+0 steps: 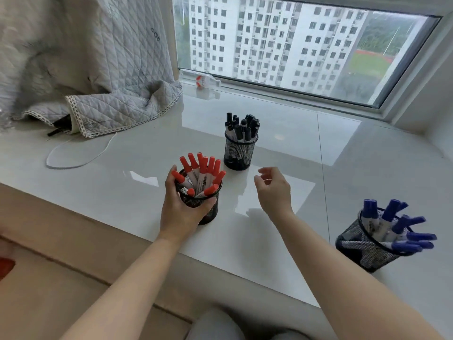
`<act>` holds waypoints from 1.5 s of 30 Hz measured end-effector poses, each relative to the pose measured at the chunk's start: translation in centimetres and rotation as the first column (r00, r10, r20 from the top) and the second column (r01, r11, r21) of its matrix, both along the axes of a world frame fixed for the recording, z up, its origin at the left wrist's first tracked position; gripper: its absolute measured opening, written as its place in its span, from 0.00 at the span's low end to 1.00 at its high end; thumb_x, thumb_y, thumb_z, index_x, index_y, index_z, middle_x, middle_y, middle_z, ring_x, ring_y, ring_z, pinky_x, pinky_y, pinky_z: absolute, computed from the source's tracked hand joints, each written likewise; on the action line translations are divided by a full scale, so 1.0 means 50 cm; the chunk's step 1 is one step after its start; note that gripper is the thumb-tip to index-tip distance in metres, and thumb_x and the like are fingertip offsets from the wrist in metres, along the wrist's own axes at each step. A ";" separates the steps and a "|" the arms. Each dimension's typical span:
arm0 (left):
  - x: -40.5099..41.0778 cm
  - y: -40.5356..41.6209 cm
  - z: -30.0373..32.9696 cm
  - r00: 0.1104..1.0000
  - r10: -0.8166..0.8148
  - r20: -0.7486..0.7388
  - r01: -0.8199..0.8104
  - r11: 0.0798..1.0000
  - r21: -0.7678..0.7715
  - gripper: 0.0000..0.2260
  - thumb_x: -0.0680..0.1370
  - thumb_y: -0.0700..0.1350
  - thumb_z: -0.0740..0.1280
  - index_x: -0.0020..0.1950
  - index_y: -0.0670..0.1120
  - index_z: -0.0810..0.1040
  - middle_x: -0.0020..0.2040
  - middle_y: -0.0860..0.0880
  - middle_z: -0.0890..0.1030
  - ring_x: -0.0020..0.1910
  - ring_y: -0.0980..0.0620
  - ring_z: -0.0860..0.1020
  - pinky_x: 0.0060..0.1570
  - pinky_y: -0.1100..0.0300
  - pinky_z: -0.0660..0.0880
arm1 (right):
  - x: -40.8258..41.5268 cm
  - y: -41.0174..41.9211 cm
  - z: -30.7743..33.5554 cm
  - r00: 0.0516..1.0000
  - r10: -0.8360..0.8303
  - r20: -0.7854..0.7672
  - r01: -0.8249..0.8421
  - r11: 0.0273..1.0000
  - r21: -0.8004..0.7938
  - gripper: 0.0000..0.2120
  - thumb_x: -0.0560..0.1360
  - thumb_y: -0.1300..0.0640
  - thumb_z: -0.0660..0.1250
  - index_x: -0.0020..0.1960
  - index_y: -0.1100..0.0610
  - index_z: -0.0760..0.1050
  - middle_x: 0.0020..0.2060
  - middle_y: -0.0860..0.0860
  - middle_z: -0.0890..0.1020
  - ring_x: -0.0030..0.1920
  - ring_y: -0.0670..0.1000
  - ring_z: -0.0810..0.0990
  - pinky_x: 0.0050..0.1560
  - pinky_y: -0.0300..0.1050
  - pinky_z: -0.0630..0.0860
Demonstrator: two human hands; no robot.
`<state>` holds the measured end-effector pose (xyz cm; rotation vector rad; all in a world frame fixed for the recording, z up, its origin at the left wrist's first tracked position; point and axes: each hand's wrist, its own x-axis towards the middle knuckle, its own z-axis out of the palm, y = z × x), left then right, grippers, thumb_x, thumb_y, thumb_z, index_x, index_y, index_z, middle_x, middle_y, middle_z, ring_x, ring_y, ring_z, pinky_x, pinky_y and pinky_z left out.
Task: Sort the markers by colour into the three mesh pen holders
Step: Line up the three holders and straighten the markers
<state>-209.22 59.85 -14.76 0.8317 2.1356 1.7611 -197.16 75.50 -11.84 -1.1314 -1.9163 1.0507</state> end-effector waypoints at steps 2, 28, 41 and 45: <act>-0.019 0.006 -0.010 0.999 0.010 -0.031 -0.011 0.999 -0.047 0.46 0.62 0.53 0.77 0.70 0.63 0.51 0.67 0.56 0.69 0.64 0.54 0.72 0.60 0.57 0.70 | -0.038 0.026 -0.017 1.000 -0.026 0.009 0.027 0.999 -0.048 0.11 0.74 0.57 0.65 0.55 0.56 0.72 0.51 0.53 0.79 0.45 0.47 0.75 0.48 0.41 0.71; -0.036 0.021 -0.031 0.989 0.098 -0.111 -0.110 0.988 -0.104 0.38 0.60 0.56 0.76 0.66 0.58 0.62 0.61 0.58 0.71 0.56 0.60 0.72 0.49 0.65 0.69 | -0.193 0.102 -0.088 0.973 -0.218 -0.070 0.208 0.969 -0.131 0.36 0.60 0.45 0.76 0.63 0.50 0.64 0.58 0.49 0.76 0.58 0.51 0.75 0.55 0.45 0.72; 0.045 -0.035 -0.027 0.967 0.252 0.028 -0.245 0.957 -0.153 0.32 0.71 0.47 0.72 0.71 0.44 0.62 0.66 0.48 0.68 0.63 0.52 0.71 0.57 0.60 0.68 | 0.090 -0.084 -0.078 0.992 -0.069 -0.104 0.046 0.976 -0.211 0.31 0.61 0.51 0.77 0.57 0.45 0.64 0.55 0.45 0.76 0.55 0.48 0.76 0.52 0.44 0.72; 0.117 -0.049 -0.008 0.973 0.232 0.018 -0.230 0.970 -0.078 0.19 0.73 0.41 0.67 0.63 0.47 0.69 0.59 0.50 0.73 0.53 0.56 0.72 0.55 0.56 0.71 | 0.149 -0.119 -0.077 0.995 -0.059 -0.080 0.041 0.976 -0.215 0.32 0.61 0.51 0.77 0.58 0.45 0.64 0.57 0.47 0.75 0.57 0.50 0.75 0.58 0.51 0.74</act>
